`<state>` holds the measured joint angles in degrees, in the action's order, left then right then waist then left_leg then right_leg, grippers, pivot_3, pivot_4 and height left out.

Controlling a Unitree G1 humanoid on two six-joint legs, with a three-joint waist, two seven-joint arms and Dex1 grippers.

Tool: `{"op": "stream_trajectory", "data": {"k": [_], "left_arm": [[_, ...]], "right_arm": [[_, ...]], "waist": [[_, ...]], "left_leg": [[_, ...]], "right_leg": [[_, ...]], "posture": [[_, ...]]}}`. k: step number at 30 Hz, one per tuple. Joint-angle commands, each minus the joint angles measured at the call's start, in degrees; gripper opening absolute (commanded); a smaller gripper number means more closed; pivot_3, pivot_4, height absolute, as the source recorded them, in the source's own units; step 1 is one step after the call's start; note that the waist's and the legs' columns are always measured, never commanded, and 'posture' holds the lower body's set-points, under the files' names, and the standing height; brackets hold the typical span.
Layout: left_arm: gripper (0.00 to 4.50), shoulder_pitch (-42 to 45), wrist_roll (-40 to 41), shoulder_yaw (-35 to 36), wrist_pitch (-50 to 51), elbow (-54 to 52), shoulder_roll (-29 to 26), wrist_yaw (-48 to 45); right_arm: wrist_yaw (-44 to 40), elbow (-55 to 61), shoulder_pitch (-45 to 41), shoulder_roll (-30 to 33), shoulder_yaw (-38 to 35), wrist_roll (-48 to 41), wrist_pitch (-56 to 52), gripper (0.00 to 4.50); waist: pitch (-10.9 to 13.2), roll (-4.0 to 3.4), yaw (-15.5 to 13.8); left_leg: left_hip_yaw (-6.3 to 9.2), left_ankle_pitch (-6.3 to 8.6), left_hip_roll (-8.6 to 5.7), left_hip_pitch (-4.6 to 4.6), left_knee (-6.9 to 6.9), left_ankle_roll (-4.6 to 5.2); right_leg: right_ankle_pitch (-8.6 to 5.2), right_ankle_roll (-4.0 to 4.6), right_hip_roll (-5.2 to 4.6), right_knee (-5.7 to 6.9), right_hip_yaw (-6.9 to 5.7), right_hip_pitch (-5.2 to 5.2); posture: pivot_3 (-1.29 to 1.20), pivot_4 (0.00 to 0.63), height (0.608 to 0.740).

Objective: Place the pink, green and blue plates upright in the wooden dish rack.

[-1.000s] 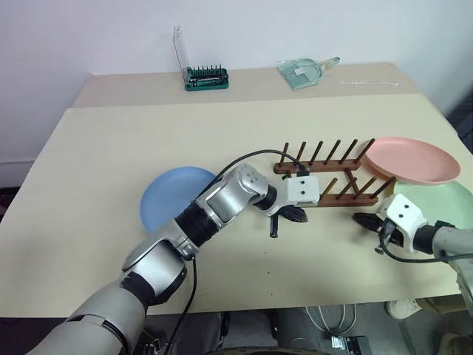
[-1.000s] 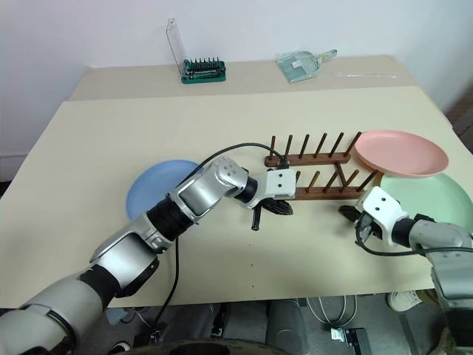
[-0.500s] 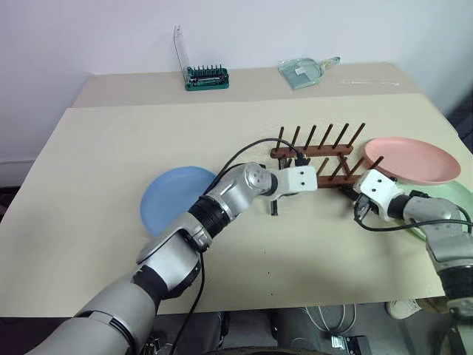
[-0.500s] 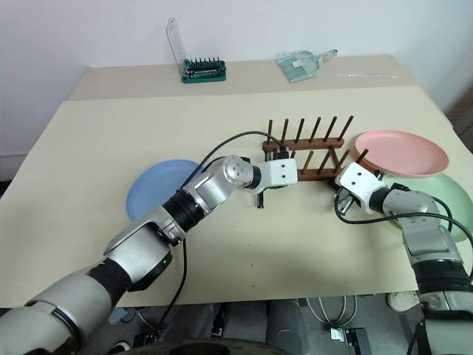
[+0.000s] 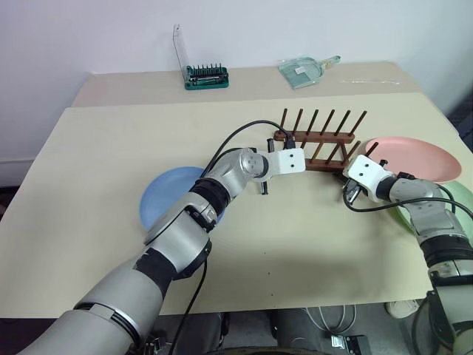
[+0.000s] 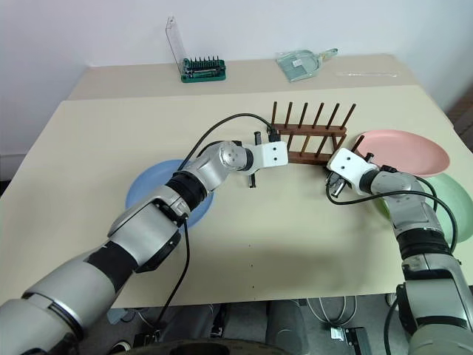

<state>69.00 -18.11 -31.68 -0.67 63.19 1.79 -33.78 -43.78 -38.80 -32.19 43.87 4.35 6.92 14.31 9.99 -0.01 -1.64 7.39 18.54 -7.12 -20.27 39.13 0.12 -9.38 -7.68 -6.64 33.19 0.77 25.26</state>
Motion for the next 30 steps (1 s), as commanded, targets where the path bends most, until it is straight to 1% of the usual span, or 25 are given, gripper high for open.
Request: {"op": "stream_trajectory", "data": {"k": [1,7,11,12,14,16,18,20,21,23,24,26,27,29,30], "left_arm": [[0.00,2.6,-0.7,2.0,-2.0,1.8,0.8,1.6],[0.00,3.4,-1.4,3.6,-2.9,4.5,1.2,3.4],[0.00,3.7,-1.1,4.6,-3.3,4.5,1.3,2.5],[0.00,3.6,-0.3,5.5,-3.2,4.0,1.3,1.4],[0.00,3.3,6.2,10.8,0.9,0.5,1.6,-6.6],[0.00,2.6,10.6,14.2,4.5,-3.6,1.3,-13.3],[0.00,1.5,13.9,16.4,9.7,-10.5,-0.8,-18.6],[0.00,-0.3,17.0,17.2,17.4,-19.3,-3.8,-24.9],[0.25,-1.4,18.8,17.6,21.3,-23.8,-5.3,-27.5],[0.89,-3.3,22.1,17.8,29.0,-33.1,-9.6,-32.5],[1.33,-4.3,23.0,17.7,31.1,-36.8,-11.7,-34.3],[2.39,-4.7,24.4,18.8,34.1,-39.7,-14.0,-34.2],[2.84,-4.7,25.0,19.3,34.8,-40.1,-14.9,-34.1],[3.88,-4.4,26.5,20.9,35.3,-39.9,-15.9,-33.6],[4.46,-4.4,27.8,22.0,35.9,-40.1,-16.2,-33.8]], "right_arm": [[1.6,-4.2,-3.3,0.2,0.2,1.5,3.3,0.05],[3.0,-9.6,-6.0,-0.2,0.1,1.8,6.1,0.05],[2.0,-9.3,-5.9,-0.3,0.3,1.3,6.9,0.05],[0.8,-7.7,-5.0,0.0,0.1,0.5,6.8,0.05],[-2.9,0.0,-1.7,0.2,-2.9,-5.2,3.9,0.05],[-5.0,6.5,0.9,0.8,-5.4,-9.4,0.8,0.05],[-7.5,16.0,4.4,1.9,-9.3,-16.3,-7.1,0.05],[-9.8,26.6,8.5,2.8,-13.1,-24.0,-15.9,0.05],[-11.2,31.5,10.3,3.3,-15.5,-30.2,-22.7,0.01],[-11.2,40.7,13.3,3.8,-20.4,-41.1,-33.7,0.57],[-11.4,44.5,15.1,4.2,-22.6,-46.3,-38.7,0.87],[-10.4,48.6,17.0,4.3,-26.1,-51.1,-43.2,1.89],[-9.2,49.4,17.2,4.0,-27.7,-52.9,-44.8,2.34],[-7.3,49.4,17.6,4.3,-30.0,-53.1,-46.1,3.38],[-6.9,49.1,18.0,4.8,-30.6,-52.5,-46.3,3.99]], "waist": [[0.0,0.00,0.2],[0.0,0.00,1.1],[0.0,0.00,1.2],[0.0,0.00,1.2],[0.0,0.00,1.2],[0.0,-0.01,1.1],[0.0,-0.02,1.1],[0.0,-0.06,1.1],[0.0,-0.07,1.2],[0.0,-0.08,1.4],[0.0,-0.09,1.5],[0.0,-0.07,1.4],[0.0,-0.07,1.3],[0.0,-0.07,0.9],[0.0,-0.06,0.7]], "left_leg": [[0.00,0.00,-0.01,-0.01,0.00,0.00],[0.02,0.00,-0.02,-0.01,-0.02,0.01],[0.02,0.00,-0.02,-0.01,-0.03,0.01],[0.01,0.00,-0.02,-0.01,-0.03,0.01],[0.01,0.00,-0.02,-0.02,-0.03,0.01],[0.05,0.00,-0.01,-0.13,-0.02,0.01],[0.04,0.02,-0.02,-0.15,-0.01,0.03],[0.05,0.03,-0.02,-0.16,0.01,0.05],[0.06,0.03,0.00,-0.15,-0.01,0.06],[0.06,0.04,0.02,-0.11,-0.02,0.07],[0.07,0.04,0.04,-0.10,-0.02,0.07],[0.11,0.04,0.07,-0.09,-0.02,0.07],[0.13,0.04,0.07,-0.08,0.00,0.07],[0.11,0.13,0.03,-0.08,0.02,0.23],[0.11,0.15,0.02,-0.06,0.04,0.27]], "right_leg": [[0.01,-0.01,0.00,-0.01,0.00,0.00],[0.02,-0.03,-0.01,-0.01,0.00,0.00],[0.02,-0.03,0.00,0.00,0.00,0.03],[0.03,-0.03,0.00,0.00,0.01,0.04],[0.03,-0.03,0.00,0.00,0.01,0.04],[0.03,-0.03,0.00,0.02,0.00,0.13],[0.03,-0.03,-0.02,0.01,0.00,0.14],[0.04,-0.03,-0.03,0.03,0.00,0.14],[0.04,-0.03,-0.02,0.03,0.00,0.15],[0.04,-0.03,-0.01,0.05,0.00,0.14],[0.04,-0.01,0.02,0.06,0.01,0.14],[0.07,0.03,0.05,0.08,0.01,0.14],[0.08,0.06,0.05,0.08,0.01,0.12],[0.14,0.08,0.03,0.07,0.01,0.10],[0.14,0.08,0.02,0.06,0.01,0.07]], "posture": [[0.00,0.150,0.740],[0.00,0.150,0.740],[0.00,0.150,0.740],[0.00,0.150,0.740],[0.00,0.150,0.740],[0.00,0.150,0.740],[0.00,0.150,0.740],[0.00,0.150,0.740],[0.00,0.150,0.740],[0.00,0.150,0.740],[0.00,0.150,0.740],[0.00,0.150,0.740],[0.00,0.150,0.740],[0.00,0.150,0.740],[0.00,0.150,0.740]]}}
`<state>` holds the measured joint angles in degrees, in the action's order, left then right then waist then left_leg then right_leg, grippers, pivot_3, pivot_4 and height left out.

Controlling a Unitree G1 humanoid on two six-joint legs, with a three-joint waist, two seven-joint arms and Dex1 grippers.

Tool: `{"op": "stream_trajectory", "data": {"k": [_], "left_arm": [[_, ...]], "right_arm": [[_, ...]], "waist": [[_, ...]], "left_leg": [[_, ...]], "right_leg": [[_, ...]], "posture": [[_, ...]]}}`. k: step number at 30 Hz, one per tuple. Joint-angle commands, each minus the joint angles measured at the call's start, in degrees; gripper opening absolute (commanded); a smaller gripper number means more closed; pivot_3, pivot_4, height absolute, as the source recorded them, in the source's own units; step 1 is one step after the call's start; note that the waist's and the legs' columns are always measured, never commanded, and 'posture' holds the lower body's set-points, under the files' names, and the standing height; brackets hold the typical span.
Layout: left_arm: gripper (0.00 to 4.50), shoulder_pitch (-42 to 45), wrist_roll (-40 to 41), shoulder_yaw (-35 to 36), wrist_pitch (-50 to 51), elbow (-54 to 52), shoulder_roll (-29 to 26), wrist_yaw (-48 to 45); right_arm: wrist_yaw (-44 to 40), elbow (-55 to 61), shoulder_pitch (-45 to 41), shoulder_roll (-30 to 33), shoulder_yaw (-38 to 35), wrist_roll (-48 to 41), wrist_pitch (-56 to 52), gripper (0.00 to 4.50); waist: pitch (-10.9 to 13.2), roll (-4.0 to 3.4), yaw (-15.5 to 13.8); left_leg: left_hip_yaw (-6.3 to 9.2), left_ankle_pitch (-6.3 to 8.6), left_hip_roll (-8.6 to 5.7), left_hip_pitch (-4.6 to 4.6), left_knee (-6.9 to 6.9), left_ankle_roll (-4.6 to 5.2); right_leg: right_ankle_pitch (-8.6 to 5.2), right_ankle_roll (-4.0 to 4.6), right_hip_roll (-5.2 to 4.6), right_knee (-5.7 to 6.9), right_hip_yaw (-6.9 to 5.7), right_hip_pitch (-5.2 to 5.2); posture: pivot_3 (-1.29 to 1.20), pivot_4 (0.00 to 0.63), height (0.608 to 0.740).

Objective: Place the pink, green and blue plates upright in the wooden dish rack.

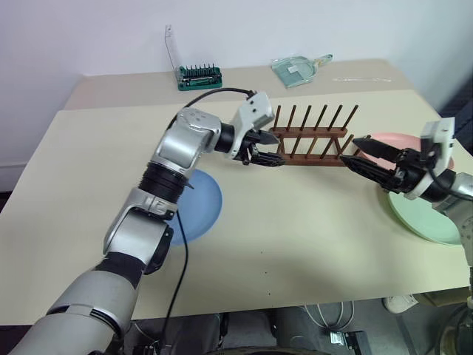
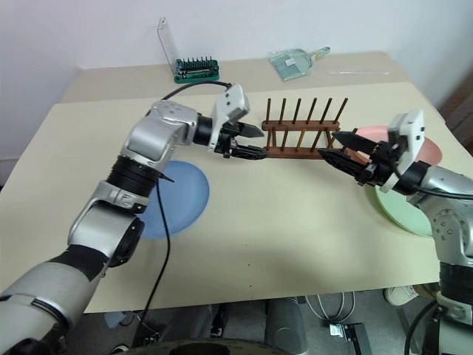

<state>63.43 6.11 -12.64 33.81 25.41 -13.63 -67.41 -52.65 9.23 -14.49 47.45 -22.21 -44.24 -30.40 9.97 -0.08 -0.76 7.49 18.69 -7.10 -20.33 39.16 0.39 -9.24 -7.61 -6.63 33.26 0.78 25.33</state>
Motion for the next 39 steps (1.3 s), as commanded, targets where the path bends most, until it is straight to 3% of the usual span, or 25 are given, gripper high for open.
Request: {"op": "stream_trajectory", "data": {"k": [1,7,9,11,16,22,26,29,36,39], "left_arm": [[4.50,0.9,5.0,4.1,1.1,-3.1,-1.0,-0.7],[4.50,-3.6,17.0,7.4,8.6,-13.0,-6.5,-10.5],[4.50,-5.3,17.7,7.7,5.8,-15.3,-8.6,-11.4],[4.50,-7.1,17.7,8.8,-0.3,-17.6,-9.1,-10.6],[4.50,-7.9,23.8,11.9,2.7,-20.1,-9.4,-9.5],[4.50,-9.8,25.6,11.5,3.7,-23.4,-10.7,-8.1],[4.50,-10.4,26.4,11.5,4.2,-24.0,-11.7,-7.2],[4.50,-10.7,26.6,11.5,4.3,-24.3,-11.6,-6.0],[4.50,-11.3,27.4,11.2,4.7,-25.0,-12.2,-5.1],[4.50,-10.7,27.1,11.0,4.4,-23.8,-12.0,-4.7]], "right_arm": [[2.5,0.6,0.6,1.7,-4.5,-0.1,-1.3,4.39],[8.6,-8.5,-0.5,8.0,0.7,17.4,5.2,4.46],[9.2,-11.4,-0.8,10.0,3.4,21.6,5.3,4.46],[7.9,-13.7,-1.1,10.8,5.1,23.6,6.1,4.46],[3.0,-22.0,-3.0,12.4,10.0,29.0,10.8,4.46],[1.4,-36.4,-10.7,14.5,17.1,39.0,20.5,4.46],[-3.2,-44.4,-17.3,15.0,19.4,40.5,21.6,4.46],[-6.9,-49.6,-20.9,15.7,21.0,42.0,21.4,3.60],[-11.0,-52.7,-22.8,15.5,21.5,43.0,22.8,0.05],[-11.0,-53.2,-23.9,15.8,21.6,43.7,24.0,0.05]], "waist": [[0.0,0.01,-0.3],[0.0,-0.02,0.4],[0.0,-0.03,0.5],[0.0,-0.03,0.5],[0.0,-0.02,0.1],[0.0,-0.03,0.3],[0.0,-0.03,0.6],[0.0,-0.02,0.7],[0.0,-0.03,0.7],[0.0,-0.03,0.9]], "left_leg": [[0.02,-0.01,0.00,-0.02,0.00,-0.02],[-0.13,-0.13,0.01,-0.02,-0.01,-0.22],[-0.20,-0.14,0.02,-0.01,-0.01,-0.24],[-0.22,-0.16,0.04,0.01,-0.02,-0.27],[-0.25,-0.16,0.03,0.01,0.02,-0.28],[-0.28,-0.16,0.04,0.02,0.00,-0.28],[-0.30,-0.16,0.04,0.04,-0.01,-0.28],[-0.30,-0.16,0.04,0.03,-0.01,-0.28],[-0.28,-0.15,0.04,0.01,-0.02,-0.27],[-0.28,-0.16,0.05,0.04,-0.02,-0.28]], "right_leg": [[0.00,0.00,0.00,0.00,-0.02,0.00],[0.00,-0.01,-0.01,0.01,0.01,0.10],[0.00,0.00,0.00,0.07,0.06,0.15],[0.00,0.00,0.01,0.10,0.08,0.15],[0.01,0.01,0.00,0.08,0.10,0.11],[0.01,0.01,0.01,0.08,0.11,0.13],[0.01,0.02,0.01,0.07,0.12,0.12],[0.01,0.01,0.01,0.07,0.12,0.12],[0.01,0.02,0.01,0.04,0.12,0.12],[0.01,0.02,0.03,0.05,0.13,0.11]], "posture": [[0.00,0.150,0.740],[0.00,0.150,0.740],[0.00,0.150,0.740],[0.00,0.150,0.740],[0.00,0.150,0.740],[0.00,0.150,0.740],[0.00,0.150,0.740],[0.00,0.150,0.740],[0.00,0.150,0.740],[0.00,0.150,0.740]]}}
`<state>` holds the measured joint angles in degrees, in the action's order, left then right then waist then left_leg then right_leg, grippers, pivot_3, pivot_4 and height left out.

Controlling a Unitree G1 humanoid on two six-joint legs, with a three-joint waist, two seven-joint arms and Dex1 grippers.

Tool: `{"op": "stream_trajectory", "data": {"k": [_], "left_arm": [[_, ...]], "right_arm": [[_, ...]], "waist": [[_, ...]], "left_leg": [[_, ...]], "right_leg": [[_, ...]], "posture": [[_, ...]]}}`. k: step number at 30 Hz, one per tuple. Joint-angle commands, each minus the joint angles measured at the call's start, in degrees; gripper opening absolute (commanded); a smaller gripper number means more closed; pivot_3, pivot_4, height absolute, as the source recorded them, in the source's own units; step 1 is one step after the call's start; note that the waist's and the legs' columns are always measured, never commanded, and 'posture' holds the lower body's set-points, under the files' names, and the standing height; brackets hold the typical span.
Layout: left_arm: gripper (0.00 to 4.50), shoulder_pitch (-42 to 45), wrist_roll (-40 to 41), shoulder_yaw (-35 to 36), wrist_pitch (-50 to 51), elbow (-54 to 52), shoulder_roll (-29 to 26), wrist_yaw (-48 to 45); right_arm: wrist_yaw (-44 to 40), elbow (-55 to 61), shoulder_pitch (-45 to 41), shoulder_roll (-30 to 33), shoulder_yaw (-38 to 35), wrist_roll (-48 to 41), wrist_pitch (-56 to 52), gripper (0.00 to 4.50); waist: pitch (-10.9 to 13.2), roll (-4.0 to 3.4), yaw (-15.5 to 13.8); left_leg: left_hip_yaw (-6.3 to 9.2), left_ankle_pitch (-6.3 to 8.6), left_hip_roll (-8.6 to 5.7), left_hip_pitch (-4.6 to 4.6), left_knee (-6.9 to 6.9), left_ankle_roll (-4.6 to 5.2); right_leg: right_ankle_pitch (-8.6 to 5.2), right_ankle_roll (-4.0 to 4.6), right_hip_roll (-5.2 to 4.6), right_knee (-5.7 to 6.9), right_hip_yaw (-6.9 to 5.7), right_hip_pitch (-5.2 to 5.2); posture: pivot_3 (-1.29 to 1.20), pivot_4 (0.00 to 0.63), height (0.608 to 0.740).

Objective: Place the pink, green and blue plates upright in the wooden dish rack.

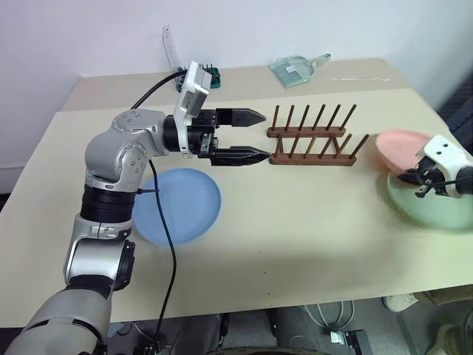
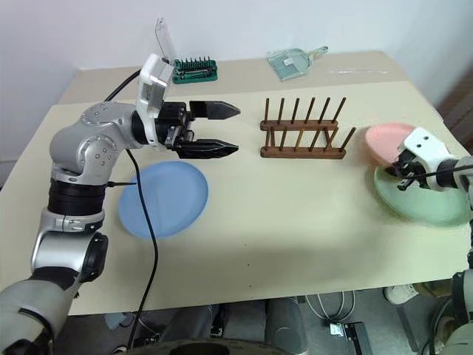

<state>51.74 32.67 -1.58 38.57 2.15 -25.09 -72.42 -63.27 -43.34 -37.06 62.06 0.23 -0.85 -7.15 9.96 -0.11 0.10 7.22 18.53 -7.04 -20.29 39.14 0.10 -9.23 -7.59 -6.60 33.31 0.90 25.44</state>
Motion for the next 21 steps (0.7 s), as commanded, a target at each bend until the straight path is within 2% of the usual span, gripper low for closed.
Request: {"op": "stream_trajectory", "data": {"k": [1,5,11,15,21], "left_arm": [[4.50,1.2,0.2,-0.3,-0.7,-0.1,-0.4,0.5],[4.50,1.8,0.4,-0.3,-0.9,0.7,-0.2,0.7],[4.50,2.6,0.0,0.0,-2.4,2.5,0.6,1.7],[4.50,3.5,0.7,1.5,-4.4,3.8,1.5,3.1],[4.50,2.8,0.2,2.5,-8.2,4.1,1.3,3.5]], "right_arm": [[-0.3,-0.8,-1.7,1.2,-0.9,0.5,1.1,0.05],[1.9,-1.6,-4.0,0.4,-2.5,-0.3,1.1,0.05],[2.9,1.5,-8.3,-1.9,-8.4,-7.0,-4.3,0.05],[5.3,6.4,-15.0,-7.4,-19.6,-20.8,-15.4,0.05],[7.3,8.6,-23.1,-9.7,-32.9,-40.4,-38.9,0.05]], "waist": [[0.0,0.00,0.1],[0.0,0.00,0.5],[0.0,-0.01,0.7],[0.0,-0.02,0.7],[0.0,-0.04,-0.5]], "left_leg": [[0.00,0.00,0.00,-0.01,0.00,0.00],[0.00,0.00,-0.02,-0.03,0.00,0.00],[0.00,0.00,-0.01,-0.03,-0.02,0.00],[0.00,0.00,0.01,-0.04,-0.03,0.00],[0.18,0.01,-0.01,-0.18,-0.06,0.02]], "right_leg": [[0.00,0.00,0.00,0.00,0.00,0.00],[0.00,0.00,-0.02,-0.01,0.00,0.01],[0.00,0.00,-0.01,-0.02,0.01,0.03],[0.01,0.02,0.00,-0.02,0.03,0.03],[0.01,0.03,-0.01,-0.13,-0.05,0.07]], "posture": [[0.00,0.150,0.740],[0.00,0.150,0.740],[0.00,0.150,0.740],[0.00,0.150,0.740],[0.00,0.150,0.740]]}}
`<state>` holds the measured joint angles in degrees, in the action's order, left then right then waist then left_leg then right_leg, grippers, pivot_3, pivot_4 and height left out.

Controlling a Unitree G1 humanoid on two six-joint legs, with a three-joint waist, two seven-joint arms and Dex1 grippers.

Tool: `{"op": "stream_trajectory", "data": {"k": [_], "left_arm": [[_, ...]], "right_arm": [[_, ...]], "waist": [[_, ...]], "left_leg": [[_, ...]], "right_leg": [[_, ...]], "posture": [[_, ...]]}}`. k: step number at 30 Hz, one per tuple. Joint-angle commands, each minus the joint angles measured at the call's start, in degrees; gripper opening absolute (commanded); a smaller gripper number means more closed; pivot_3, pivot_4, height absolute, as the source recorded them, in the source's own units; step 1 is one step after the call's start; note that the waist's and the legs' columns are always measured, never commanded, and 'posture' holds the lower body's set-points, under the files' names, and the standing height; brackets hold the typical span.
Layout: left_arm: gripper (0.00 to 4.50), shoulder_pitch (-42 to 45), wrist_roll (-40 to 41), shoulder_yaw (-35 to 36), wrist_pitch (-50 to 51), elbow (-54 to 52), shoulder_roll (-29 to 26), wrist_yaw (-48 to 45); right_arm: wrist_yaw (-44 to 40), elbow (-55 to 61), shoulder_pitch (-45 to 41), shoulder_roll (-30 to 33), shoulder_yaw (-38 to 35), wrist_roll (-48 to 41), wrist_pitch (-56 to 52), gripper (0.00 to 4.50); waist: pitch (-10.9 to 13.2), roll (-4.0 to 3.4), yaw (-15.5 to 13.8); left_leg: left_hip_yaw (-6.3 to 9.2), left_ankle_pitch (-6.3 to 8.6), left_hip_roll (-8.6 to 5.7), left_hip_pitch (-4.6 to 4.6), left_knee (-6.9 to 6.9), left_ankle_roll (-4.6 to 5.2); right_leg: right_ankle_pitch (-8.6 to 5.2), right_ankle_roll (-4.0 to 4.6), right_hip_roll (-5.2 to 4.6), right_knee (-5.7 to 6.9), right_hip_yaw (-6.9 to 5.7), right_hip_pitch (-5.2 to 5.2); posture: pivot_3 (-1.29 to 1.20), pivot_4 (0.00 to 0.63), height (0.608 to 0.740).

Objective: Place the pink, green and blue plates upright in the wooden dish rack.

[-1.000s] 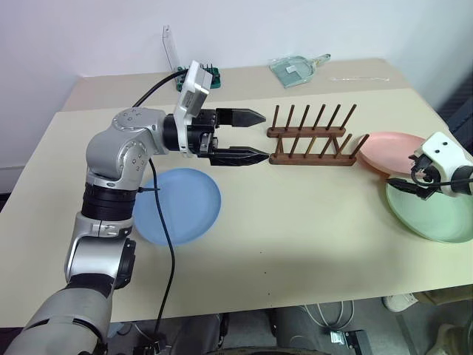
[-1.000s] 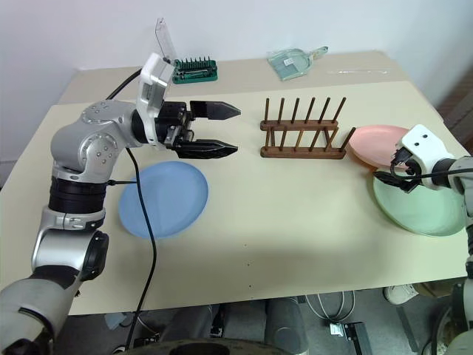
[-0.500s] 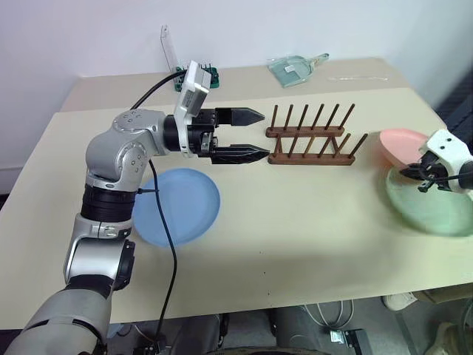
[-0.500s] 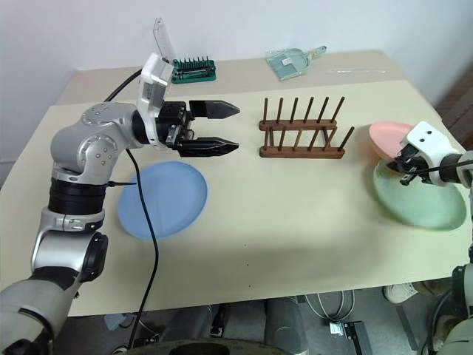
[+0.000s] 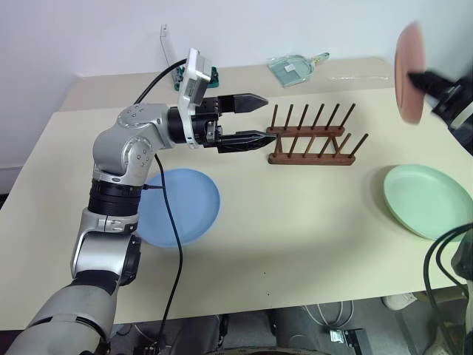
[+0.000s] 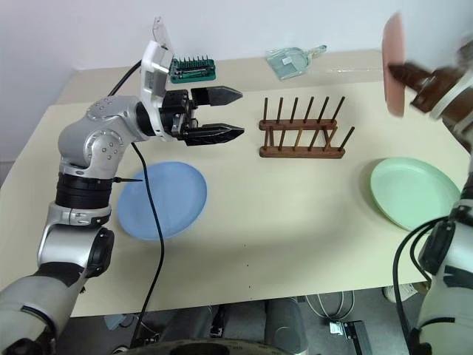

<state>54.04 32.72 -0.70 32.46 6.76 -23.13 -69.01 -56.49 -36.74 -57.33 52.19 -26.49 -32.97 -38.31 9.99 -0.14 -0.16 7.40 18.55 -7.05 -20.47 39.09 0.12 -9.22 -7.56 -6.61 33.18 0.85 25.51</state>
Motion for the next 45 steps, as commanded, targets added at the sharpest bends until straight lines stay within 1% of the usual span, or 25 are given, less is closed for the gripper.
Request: {"op": "stream_trajectory", "data": {"k": [1,3,7,9,14,18,22,26,36,39,40,41,42,43,44,45], "left_arm": [[4.50,0.5,-0.1,1.3,-2.4,-0.3,-0.9,0.0],[4.50,0.3,-0.1,0.9,-2.4,-0.3,-1.2,-0.1],[4.50,-0.3,0.7,0.6,-1.4,-1.1,-1.8,-0.1],[4.50,-0.8,1.0,0.7,-1.1,-1.6,-2.0,-0.1],[4.50,-1.6,2.0,0.9,-0.5,-3.1,-2.8,-0.4],[4.50,-2.1,2.3,1.4,-0.6,-4.0,-3.6,-1.1],[4.50,-2.1,2.6,1.4,-0.7,-3.9,-4.3,-1.1],[4.50,-2.0,2.7,1.3,-0.6,-4.3,-4.4,-0.6],[4.50,-1.7,2.3,0.8,-0.8,-4.6,-4.6,-0.4],[4.50,-2.0,2.0,0.6,-0.8,-4.8,-4.8,-0.4],[4.50,-2.2,1.7,0.4,-1.0,-5.1,-4.8,-0.4],[4.50,-2.5,1.7,0.3,-1.0,-5.3,-4.9,-0.4],[4.50,-2.6,1.7,0.3,-1.0,-5.5,-4.8,-0.4],[4.50,-2.7,1.9,0.3,-0.9,-5.6,-4.8,-0.5],[4.50,-2.7,1.9,0.2,-0.9,-5.7,-4.8,-0.5],[4.50,-2.8,1.8,0.3,-1.0,-5.7,-4.7,-0.4]], "right_arm": [[0.7,1.9,-3.2,0.1,-6.9,-9.8,-10.3,0.05],[1.0,2.9,-2.4,-0.2,-6.8,-11.3,-13.6,0.05],[4.4,-1.3,-3.4,-0.9,-9.1,-14.1,-18.7,0.05],[4.2,-3.3,-3.0,-0.9,-9.4,-14.8,-20.5,0.05],[2.7,-5.2,-1.9,-1.1,-7.5,-13.2,-19.0,0.05],[2.3,-8.3,-2.1,-0.6,-7.4,-13.0,-19.6,0.05],[0.4,-8.5,-0.9,-0.4,-6.2,-12.1,-19.3,0.05],[0.8,-8.7,0.1,-0.9,-6.4,-12.3,-20.5,0.05],[0.2,-6.6,4.0,-3.9,-5.3,-10.3,-13.8,0.05],[-0.2,-6.9,4.8,-4.3,-4.9,-10.2,-13.7,0.99],[-0.2,-7.2,4.8,-4.2,-4.8,-10.2,-14.2,1.40],[-0.2,-7.1,4.8,-4.1,-4.3,-9.7,-13.4,1.85],[-0.2,-7.0,4.8,-4.1,-3.9,-9.2,-12.8,2.43],[-0.1,-6.6,4.8,-4.1,-3.3,-8.4,-11.5,2.81],[-0.1,-6.7,4.7,-3.9,-3.0,-8.2,-11.4,3.41],[-0.5,-6.5,4.7,-3.7,-2.7,-7.9,-11.0,3.82]], "waist": [[0.0,0.00,-0.5],[0.0,0.01,-0.6],[0.0,0.00,-0.5],[0.0,-0.02,-0.4],[0.0,-0.02,-0.4],[0.0,-0.02,-0.3],[0.0,-0.02,-0.2],[0.0,-0.02,-0.2],[0.0,-0.02,0.4],[0.0,-0.02,0.7],[0.0,-0.02,0.8],[0.0,-0.02,0.8],[0.0,-0.02,0.8],[0.0,-0.02,0.8],[0.0,-0.02,0.9],[0.0,-0.02,0.9]], "left_leg": [[0.00,0.01,0.00,0.01,0.00,0.01],[-0.01,0.02,0.00,0.02,0.00,0.03],[-0.10,0.02,-0.01,0.07,0.03,0.04],[-0.11,0.02,-0.01,0.07,0.02,0.04],[-0.14,0.02,-0.01,0.03,0.02,0.04],[-0.14,0.02,-0.01,0.05,0.02,0.04],[-0.15,0.02,-0.01,0.05,0.02,0.04],[-0.15,0.02,-0.01,0.04,0.02,0.05],[-0.15,0.02,0.00,0.05,0.02,0.04],[-0.15,0.02,0.00,0.05,0.02,0.04],[-0.15,0.02,0.00,0.05,0.02,0.04],[-0.15,0.02,0.00,0.05,0.02,0.04],[-0.15,0.02,0.00,0.05,0.02,0.04],[-0.15,0.02,0.00,0.05,0.02,0.04],[-0.15,0.02,0.00,0.06,0.02,0.04],[-0.15,0.02,0.00,0.06,0.02,0.04]], "right_leg": [[0.00,0.00,0.00,0.00,0.00,-0.02],[0.00,0.00,0.00,-0.01,0.00,-0.04],[0.01,-0.01,-0.03,0.04,0.03,-0.04],[0.01,-0.01,-0.03,0.05,0.03,-0.03],[0.01,-0.01,-0.03,0.04,0.03,0.01],[0.01,-0.01,-0.03,0.05,0.03,0.01],[0.01,-0.01,-0.03,0.06,0.03,0.01],[0.01,-0.02,-0.03,0.05,0.03,0.00],[0.01,-0.02,-0.02,0.06,0.04,0.01],[0.01,-0.02,-0.03,0.06,0.03,0.00],[0.01,-0.02,-0.03,0.06,0.03,0.00],[0.01,-0.02,-0.03,0.06,0.04,0.01],[0.01,-0.02,-0.03,0.06,0.04,0.01],[0.01,-0.02,-0.02,0.06,0.04,0.01],[0.01,-0.02,-0.02,0.06,0.04,0.01],[0.01,-0.02,-0.02,0.06,0.04,0.01]], "posture": [[0.00,0.150,0.740],[0.00,0.150,0.740],[0.00,0.150,0.740],[0.00,0.150,0.740],[0.00,0.150,0.740],[0.00,0.150,0.740],[0.00,0.150,0.740],[0.00,0.150,0.740],[0.00,0.150,0.740],[0.00,0.150,0.740],[0.00,0.150,0.740],[0.00,0.150,0.740],[0.00,0.150,0.740],[0.00,0.150,0.740],[0.00,0.150,0.740],[0.00,0.150,0.740]]}}
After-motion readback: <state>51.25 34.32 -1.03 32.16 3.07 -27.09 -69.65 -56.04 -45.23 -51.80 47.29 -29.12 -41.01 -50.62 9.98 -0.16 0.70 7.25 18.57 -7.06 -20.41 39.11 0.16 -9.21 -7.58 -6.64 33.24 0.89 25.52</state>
